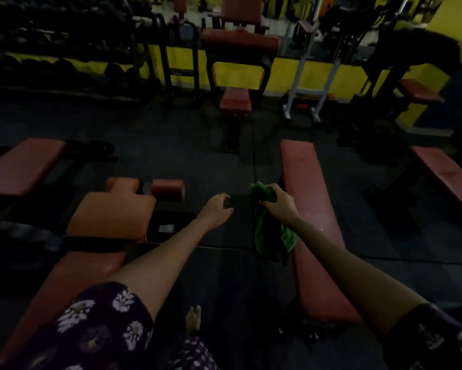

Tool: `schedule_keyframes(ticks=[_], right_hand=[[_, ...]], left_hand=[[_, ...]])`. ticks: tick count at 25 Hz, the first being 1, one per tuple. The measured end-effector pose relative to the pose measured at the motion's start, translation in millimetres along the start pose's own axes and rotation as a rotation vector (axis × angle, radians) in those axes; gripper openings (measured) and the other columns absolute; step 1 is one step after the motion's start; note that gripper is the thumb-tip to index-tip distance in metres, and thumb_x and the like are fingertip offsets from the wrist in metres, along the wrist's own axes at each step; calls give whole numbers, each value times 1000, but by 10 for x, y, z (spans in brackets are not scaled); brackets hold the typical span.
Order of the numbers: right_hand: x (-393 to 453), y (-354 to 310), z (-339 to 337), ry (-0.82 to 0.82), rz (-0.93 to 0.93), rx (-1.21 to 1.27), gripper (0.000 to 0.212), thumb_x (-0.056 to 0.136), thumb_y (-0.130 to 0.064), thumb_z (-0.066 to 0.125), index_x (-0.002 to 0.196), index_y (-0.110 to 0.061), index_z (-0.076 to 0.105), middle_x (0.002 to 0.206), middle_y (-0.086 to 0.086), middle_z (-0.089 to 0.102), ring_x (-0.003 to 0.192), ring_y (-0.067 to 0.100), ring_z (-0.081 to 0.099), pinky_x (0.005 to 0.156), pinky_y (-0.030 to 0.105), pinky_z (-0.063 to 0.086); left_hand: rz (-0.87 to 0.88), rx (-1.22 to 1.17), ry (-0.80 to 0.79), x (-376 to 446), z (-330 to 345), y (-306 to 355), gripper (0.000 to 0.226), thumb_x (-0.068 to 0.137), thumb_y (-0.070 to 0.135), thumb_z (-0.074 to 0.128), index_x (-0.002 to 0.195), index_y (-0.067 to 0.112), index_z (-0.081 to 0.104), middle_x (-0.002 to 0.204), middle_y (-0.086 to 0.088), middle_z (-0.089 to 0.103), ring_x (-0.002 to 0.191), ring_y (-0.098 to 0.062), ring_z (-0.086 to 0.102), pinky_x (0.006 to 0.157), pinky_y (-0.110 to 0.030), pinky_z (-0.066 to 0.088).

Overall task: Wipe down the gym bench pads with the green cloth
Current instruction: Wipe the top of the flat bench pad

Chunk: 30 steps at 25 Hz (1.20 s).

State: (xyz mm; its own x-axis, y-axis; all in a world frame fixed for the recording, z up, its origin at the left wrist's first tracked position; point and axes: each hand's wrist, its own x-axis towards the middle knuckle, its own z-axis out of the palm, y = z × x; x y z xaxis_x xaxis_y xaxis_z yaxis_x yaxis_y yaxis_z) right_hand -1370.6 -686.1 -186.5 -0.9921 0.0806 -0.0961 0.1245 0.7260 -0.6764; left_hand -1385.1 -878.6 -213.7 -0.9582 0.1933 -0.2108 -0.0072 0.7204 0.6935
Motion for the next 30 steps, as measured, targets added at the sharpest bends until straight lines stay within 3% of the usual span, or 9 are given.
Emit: schedule_keyframes(ticks=[11,18,21,24,30], right_hand=[[2014,-148,-79,158,185,61,40,86,-20,64,124,-17,51,114,10,61,105,26,58,85,32,46],[3348,315,-398,239,281,38,42,85,-20,66,123,-10,51,113,10,62,105,25,57,78,26,39],[3935,570,-660,263,347,30,46,87,-23,64,126,-6,48,117,12,59,108,28,55,83,32,44],[4533,786,-975,258,398,39,51,88,-25,63,132,-9,44,126,12,56,112,29,54,93,40,47],[5410,1163,-1375,276,479,74,46,87,-27,63,129,-18,46,118,10,58,102,26,58,82,36,52]], left_hand=[[160,100,-183,2434,-606,174,49,93,22,54,138,8,40,143,-11,41,130,-23,40,105,-31,33],[247,136,-271,4137,-480,652,47,93,21,54,137,8,41,142,-12,41,129,-24,40,101,-27,33],[276,168,-321,4810,-360,1006,50,92,24,55,138,9,41,143,-11,40,129,-24,41,100,-27,34],[334,207,-338,5510,-305,1406,50,92,23,54,138,8,41,143,-12,40,129,-24,41,101,-28,34],[391,236,-400,6694,-43,1916,46,92,21,56,134,6,44,138,-13,45,126,-25,44,100,-26,34]])
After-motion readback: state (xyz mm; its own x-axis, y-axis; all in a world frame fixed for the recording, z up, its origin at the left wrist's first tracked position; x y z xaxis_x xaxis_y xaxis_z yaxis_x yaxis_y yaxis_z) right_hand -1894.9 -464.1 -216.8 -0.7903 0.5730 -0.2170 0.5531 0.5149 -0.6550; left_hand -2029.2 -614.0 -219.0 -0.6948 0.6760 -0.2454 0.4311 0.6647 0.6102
